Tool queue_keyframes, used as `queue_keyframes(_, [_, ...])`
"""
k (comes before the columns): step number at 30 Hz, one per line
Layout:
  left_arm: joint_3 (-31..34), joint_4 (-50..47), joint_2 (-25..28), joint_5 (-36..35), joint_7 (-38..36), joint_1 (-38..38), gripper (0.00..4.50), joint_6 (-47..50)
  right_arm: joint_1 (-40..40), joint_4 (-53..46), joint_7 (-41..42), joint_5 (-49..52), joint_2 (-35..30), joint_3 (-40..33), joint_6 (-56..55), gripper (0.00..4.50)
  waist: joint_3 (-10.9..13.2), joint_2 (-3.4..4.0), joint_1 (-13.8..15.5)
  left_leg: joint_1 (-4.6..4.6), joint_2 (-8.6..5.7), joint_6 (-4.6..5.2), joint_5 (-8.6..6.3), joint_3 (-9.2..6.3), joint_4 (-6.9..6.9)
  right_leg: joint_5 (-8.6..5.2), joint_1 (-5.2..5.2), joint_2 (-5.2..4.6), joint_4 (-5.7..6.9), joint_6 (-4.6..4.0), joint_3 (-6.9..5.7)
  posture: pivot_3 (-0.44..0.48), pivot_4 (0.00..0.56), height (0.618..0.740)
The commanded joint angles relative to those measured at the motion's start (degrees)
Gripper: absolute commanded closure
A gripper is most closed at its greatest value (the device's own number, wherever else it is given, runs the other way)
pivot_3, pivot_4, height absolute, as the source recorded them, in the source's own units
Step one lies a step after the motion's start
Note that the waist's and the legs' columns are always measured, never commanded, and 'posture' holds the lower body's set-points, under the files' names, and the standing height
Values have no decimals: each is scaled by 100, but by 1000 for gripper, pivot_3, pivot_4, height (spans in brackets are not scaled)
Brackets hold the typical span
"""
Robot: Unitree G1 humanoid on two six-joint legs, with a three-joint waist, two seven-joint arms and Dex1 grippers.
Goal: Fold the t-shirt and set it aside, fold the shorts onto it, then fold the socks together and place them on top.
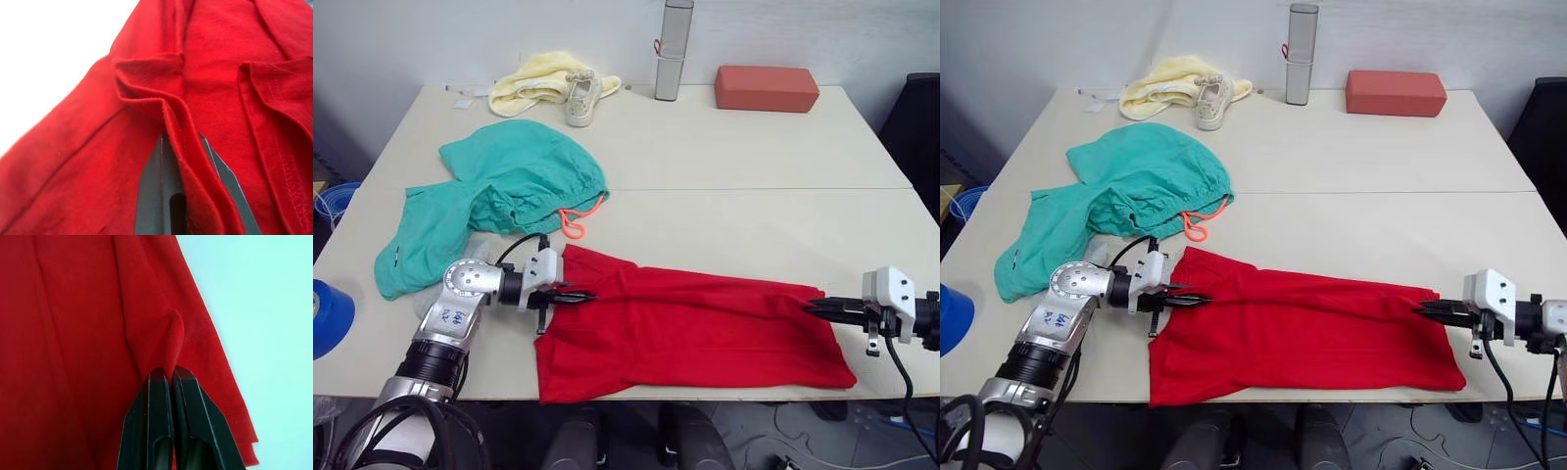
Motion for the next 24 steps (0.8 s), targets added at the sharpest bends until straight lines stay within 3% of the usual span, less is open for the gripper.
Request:
queue_keyframes(1, [92, 75, 1, 99, -25, 101, 4486, -710, 88, 270, 97, -45, 29, -199, -917, 4500, 0, 0, -4, 0, 0, 0, 0, 1, 0, 0, 0, 0, 0, 0, 1, 0, 150, 740])
queue_keyframes(12, [-12, 702, 17, 503, 83, 264, 4486, -1944, -82, 1283, -153, -582, 194, 225, -2793, 4500, -1, 1, -15, 8, 1, 0, 0, 4, -5, 0, 3, -1, 0, 0, 4, 0, 150, 740])
queue_keyframes(16, [64, 675, -58, 186, -16, 318, 4486, -1811, -55, 1316, -308, -484, 199, 259, -2584, 4500, -1, 1, -18, 13, 2, 1, 0, 3, -5, 0, 7, -2, 0, 0, 3, 0, 150, 740])
queue_keyframes(18, [92, 622, -81, 27, -114, 345, 4062, -1760, 14, 1151, -256, -281, 179, 254, -2268, 4500, -1, 1, -18, 13, 3, 0, 0, 3, -5, 0, 8, -3, 0, 0, 3, 0, 150, 740])
queue_keyframes(19, [119, 607, -93, -42, -146, 349, 3858, -1765, 36, 1058, -219, -189, 170, 243, -2180, 4035, -1, 1, -17, 13, 3, 0, 0, 2, -5, 0, 8, -4, 0, 0, 4, 0, 150, 740])
queue_keyframes(21, [168, 606, -67, -159, -234, 326, 3307, -1703, 256, 617, -3, 203, 45, 238, -1160, 3553, -1, 1, -8, 12, 3, 0, 0, 0, -4, 0, 8, -6, 0, -1, 3, 0, 150, 740])
queue_keyframes(24, [243, 526, 51, -446, -578, 325, 2486, -1563, 336, 327, -59, 290, -5, 88, -1038, 2626, -1, 1, -13, 11, 3, 0, 0, -4, -3, -1, 9, -10, -1, -1, 1, 0, 150, 740])
